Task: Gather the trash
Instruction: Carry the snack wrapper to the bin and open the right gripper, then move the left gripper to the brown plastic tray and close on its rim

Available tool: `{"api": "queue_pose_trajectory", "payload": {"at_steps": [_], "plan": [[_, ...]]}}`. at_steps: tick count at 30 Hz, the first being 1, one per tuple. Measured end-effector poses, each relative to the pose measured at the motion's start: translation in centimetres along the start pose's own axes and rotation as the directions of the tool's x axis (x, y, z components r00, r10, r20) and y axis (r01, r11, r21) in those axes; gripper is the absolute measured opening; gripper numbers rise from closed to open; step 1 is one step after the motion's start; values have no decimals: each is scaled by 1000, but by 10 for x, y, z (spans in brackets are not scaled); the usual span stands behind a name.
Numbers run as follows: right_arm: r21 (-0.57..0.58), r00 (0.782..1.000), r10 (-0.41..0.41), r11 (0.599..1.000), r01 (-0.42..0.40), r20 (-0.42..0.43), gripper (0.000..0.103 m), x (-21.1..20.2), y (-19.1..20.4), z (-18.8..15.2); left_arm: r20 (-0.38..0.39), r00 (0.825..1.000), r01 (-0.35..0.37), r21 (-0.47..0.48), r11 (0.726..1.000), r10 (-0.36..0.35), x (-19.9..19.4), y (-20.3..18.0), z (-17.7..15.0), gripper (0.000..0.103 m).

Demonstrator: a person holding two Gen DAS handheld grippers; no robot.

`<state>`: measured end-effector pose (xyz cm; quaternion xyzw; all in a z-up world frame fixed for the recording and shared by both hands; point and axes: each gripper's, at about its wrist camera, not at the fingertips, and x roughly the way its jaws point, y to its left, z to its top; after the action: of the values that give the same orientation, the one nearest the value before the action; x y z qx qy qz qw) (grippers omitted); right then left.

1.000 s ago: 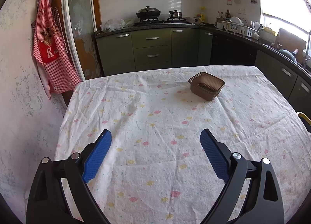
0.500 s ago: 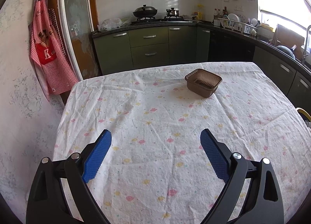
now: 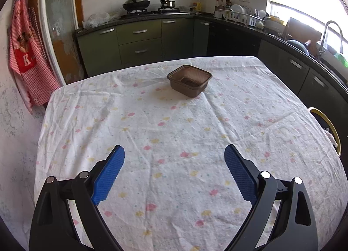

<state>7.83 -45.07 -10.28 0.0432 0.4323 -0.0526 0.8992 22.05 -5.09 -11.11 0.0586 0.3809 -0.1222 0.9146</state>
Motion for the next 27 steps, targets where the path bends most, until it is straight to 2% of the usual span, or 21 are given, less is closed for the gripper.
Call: {"api": "queue_pose_trajectory", "payload": {"at_steps": [3,7,10,13,15,19,23,27], "plan": [[-14,1000,17,1000,-17,18,72,1,5,-1,9,1000,17,96,995,-18,-3,-15,22,92],[0,998,61,998,-61,25,72,3,3,-5,69,997,10,223,975,-26,5,-32,62,92],[11,997,78,997,-78,28,72,4,-2,-7,40,997,53,305,951,-68,29,-42,88,91],[29,996,91,995,-91,26,72,5,-7,-9,-19,994,111,359,927,-111,57,-51,105,85],[38,995,94,995,-95,23,72,7,-9,-9,-63,988,154,374,915,-141,74,-54,111,82],[48,995,99,994,-100,16,72,12,-12,-7,-128,979,197,370,908,-160,102,-52,114,72],[48,995,103,993,-103,10,72,16,-11,-5,-171,971,223,378,899,-168,120,-49,111,62],[45,994,107,993,-107,10,72,16,-7,-2,-183,967,237,380,894,-179,126,-48,108,58]]}}
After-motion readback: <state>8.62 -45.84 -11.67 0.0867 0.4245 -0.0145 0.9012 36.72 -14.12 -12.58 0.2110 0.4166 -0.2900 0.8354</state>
